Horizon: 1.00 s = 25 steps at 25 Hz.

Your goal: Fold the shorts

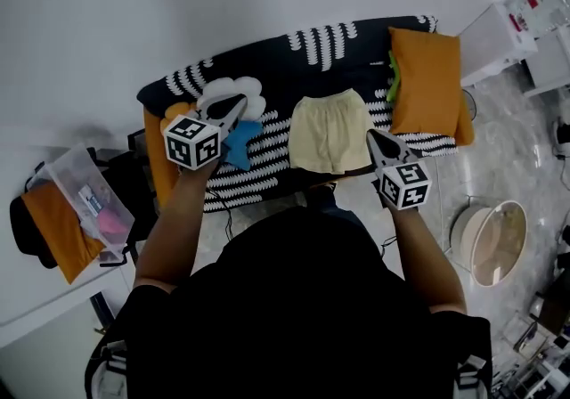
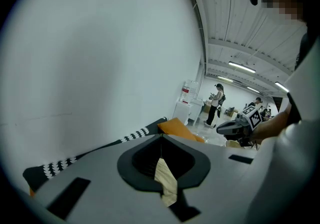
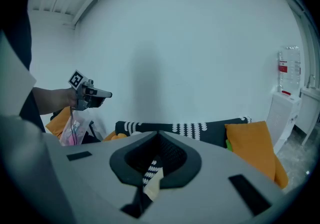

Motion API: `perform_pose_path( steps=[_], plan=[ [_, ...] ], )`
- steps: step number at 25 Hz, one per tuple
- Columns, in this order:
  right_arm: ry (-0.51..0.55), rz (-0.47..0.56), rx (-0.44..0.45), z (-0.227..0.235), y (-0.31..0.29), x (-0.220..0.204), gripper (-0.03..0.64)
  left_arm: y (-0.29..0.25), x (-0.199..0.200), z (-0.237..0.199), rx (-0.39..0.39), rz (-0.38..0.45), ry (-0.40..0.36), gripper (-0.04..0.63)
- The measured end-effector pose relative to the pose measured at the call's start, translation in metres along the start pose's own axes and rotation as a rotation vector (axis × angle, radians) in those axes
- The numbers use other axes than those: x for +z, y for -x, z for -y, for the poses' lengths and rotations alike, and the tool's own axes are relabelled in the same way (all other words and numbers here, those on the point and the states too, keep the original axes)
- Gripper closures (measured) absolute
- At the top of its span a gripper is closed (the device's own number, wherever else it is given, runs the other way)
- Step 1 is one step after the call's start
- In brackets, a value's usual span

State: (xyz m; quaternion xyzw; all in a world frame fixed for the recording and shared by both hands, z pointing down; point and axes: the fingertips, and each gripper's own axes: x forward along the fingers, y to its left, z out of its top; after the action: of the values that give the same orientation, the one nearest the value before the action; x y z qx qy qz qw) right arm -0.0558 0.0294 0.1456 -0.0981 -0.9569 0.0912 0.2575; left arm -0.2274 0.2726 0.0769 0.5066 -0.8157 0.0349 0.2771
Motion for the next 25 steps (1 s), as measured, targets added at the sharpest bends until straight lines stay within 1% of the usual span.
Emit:
perform_pose_path(
  steps=[4, 7, 12, 17, 19, 21, 25],
  plan=[
    [-0.026, -0.013, -0.005, 0.043, -0.018, 0.008, 0.609, -0.029, 0.005, -0.008, 0.028, -0.013, 0.017, 0.572],
    [-0.025, -0.027, 0.01, 0.065, -0.037, 0.015, 0.609, -0.045, 0.008, -0.015, 0.047, -0.023, 0.033, 0.572],
    [-0.012, -0.045, 0.059, 0.085, -0.072, 0.027, 0.609, -0.06, 0.003, -0.033, 0.101, -0.061, 0.063, 0.572],
    [-0.005, -0.063, 0.097, 0.097, -0.095, 0.02, 0.607, -0.08, -0.01, -0.049, 0.147, -0.116, 0.073, 0.572],
    [-0.001, -0.074, 0.098, 0.101, -0.102, 0.012, 0.604, -0.091, -0.017, -0.057, 0.158, -0.14, 0.054, 0.572],
    [0.0, -0.086, 0.09, 0.104, -0.105, 0.002, 0.603, -0.102, -0.026, -0.062, 0.155, -0.172, 0.019, 0.572],
    [-0.027, -0.102, 0.053, 0.11, -0.101, -0.021, 0.592, -0.128, -0.037, -0.062, 0.099, -0.23, -0.058, 0.572]
  ],
)
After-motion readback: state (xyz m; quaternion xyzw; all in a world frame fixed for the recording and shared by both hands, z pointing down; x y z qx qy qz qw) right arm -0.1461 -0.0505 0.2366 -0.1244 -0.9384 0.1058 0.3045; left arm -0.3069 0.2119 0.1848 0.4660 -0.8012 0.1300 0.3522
